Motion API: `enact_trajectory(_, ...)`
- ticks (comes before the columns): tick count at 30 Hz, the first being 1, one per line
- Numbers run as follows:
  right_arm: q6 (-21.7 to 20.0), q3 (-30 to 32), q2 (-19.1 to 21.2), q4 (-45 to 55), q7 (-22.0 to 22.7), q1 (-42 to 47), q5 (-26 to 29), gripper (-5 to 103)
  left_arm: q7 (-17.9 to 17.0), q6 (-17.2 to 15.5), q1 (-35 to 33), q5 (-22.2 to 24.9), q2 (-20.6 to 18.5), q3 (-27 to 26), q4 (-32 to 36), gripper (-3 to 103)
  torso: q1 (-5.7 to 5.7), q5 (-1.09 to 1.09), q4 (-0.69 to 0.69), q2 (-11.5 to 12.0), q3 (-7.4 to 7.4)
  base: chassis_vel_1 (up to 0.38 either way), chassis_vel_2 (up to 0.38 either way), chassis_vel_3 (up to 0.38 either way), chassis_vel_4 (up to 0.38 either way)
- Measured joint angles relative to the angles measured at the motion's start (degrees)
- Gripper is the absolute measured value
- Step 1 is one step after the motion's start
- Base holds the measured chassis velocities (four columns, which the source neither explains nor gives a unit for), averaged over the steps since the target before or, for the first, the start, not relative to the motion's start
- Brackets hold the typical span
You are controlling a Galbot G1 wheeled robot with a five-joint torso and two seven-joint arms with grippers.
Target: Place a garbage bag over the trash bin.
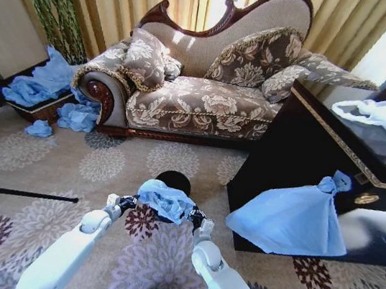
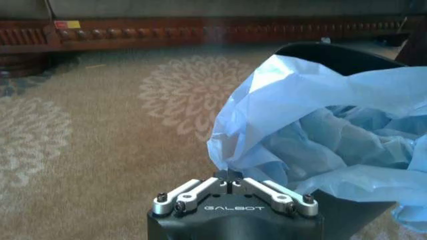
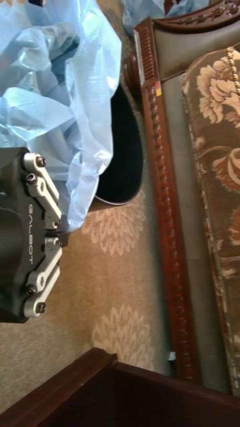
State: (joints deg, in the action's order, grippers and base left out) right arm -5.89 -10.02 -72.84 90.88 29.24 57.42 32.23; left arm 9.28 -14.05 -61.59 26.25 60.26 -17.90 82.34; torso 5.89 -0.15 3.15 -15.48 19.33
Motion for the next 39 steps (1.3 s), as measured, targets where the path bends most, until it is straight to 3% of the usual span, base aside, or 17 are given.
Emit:
enact_trajectory(3, 0.15, -0.02, 0.0, 0.0, 0.11, -0.52, -0.33, 0, -0.7, -0.25, -0.22, -0.11, 0.01, 0.04, 1.07, -3, 0.0, 0.0, 0.0, 0.0, 0.0, 0.0, 0.0, 0.0, 0.0)
enact_trajectory(6, 0.15, -0.07, 0.18, 0.19, 0.18, -0.55, -0.34, 0, -1.16, -0.94, -0.6, -0.08, -0.11, -0.03, 2.04, 1, 0.0, 0.0, 0.0, 0.0, 0.0, 0.0, 0.0, 0.0, 0.0)
enact_trajectory(7, 0.15, -0.11, 0.37, 0.45, 0.2, -0.53, -0.34, 0, -1.46, -1.36, -1.01, -0.06, -0.31, -0.2, 2.93, 12, 0.0, 0.0, 0.0, 0.0, 0.0, 0.0, 0.0, 0.0, 0.0)
enact_trajectory(10, 0.13, -0.16, 0.59, 0.72, 0.21, -0.38, -0.33, 0, -1.86, -2.14, -1.59, -0.06, -0.91, -0.48, 4.18, 17, 0.0, 0.0, 0.0, 0.0, 0.0, 0.0, 0.0, 0.0, 0.0)
enact_trajectory(13, 0.08, -0.16, 0.62, 0.91, 0.19, -0.19, -0.33, 0, -2.32, -2.46, -1.7, 0.03, -1.49, -0.64, 4.64, 34, 0.0, 0.0, 0.0, 0.0, 0.0, 0.0, 0.0, 0.0, 0.0)
enact_trajectory(15, 0.06, -0.16, 0.65, 1.01, 0.19, -0.16, -0.31, 0, -2.36, -2.48, -1.7, 0.03, -1.6, -0.68, 4.69, 34, 0.0, 0.0, 0.0, 0.0, 0.0, 0.0, 0.0, 0.0, 0.0)
enact_trajectory(16, 0.01, -0.17, 0.74, 1.26, 0.19, -0.05, -0.29, 0, -2.52, -2.57, -1.82, -0.07, -1.85, -0.77, 4.97, 28, 0.0, 0.0, 0.0, 0.0, 0.0, 0.0, 0.0, 0.0, 0.0)
enact_trajectory(17, -0.02, -0.2, 0.86, 1.54, 0.2, 0.09, -0.27, 0, -2.95, -2.64, -2.23, -0.1, -2.14, -0.89, 5.61, 33, 0.0, 0.0, 0.0, 0.0, 0.0, 0.0, 0.0, 0.0, 0.0)
enact_trajectory(19, -0.02, -0.2, 0.91, 1.71, 0.22, 0.19, -0.27, 0, -3.13, -2.69, -2.61, -0.1, -2.35, -1.06, 6.14, 33, 0.0, -0.01, 0.0, 0.0, 0.0, 0.0, 0.0, 0.0, 0.0)
enact_trajectory(22, -0.14, -0.19, 1.01, 2.79, 0.34, 0.82, -0.25, 0, -3.68, -2.72, -5.37, -1.03, -3.91, -2.4, 9.43, 50, 0.0, 0.0, 0.01, 0.0, 0.0, 0.0, 0.0, 0.0, 0.0)
enact_trajectory(28, -0.16, -0.15, 0.79, 3.07, 0.24, 1.46, -0.57, 0, -2.88, -2.73, -8.48, -2.67, -6.71, -3.48, 13.51, 66, 0.0, 0.02, -0.01, 0.0, -0.01, 0.0, 0.0, 0.0, 0.0)
enact_trajectory(35, -0.13, -0.04, 0.93, 3.24, 0.11, 1.78, -0.97, 0, 0.16, -0.44, -5.0, -4.0, -7.6, -1.65, 9.53, 97, 0.0, -0.01, 0.0, 0.0, -0.01, 0.0, 0.0, 0.0, 0.0)
enact_trajectory(39, -0.13, 0.11, 1.23, 3.25, 0.0, 2.08, -1.11, 0, 1.15, 0.31, -3.22, -4.2, -7.51, -0.86, 7.53, 99, 0.0, 0.0, 0.01, 0.0, -0.01, 0.0, 0.0, 0.0, 0.0)
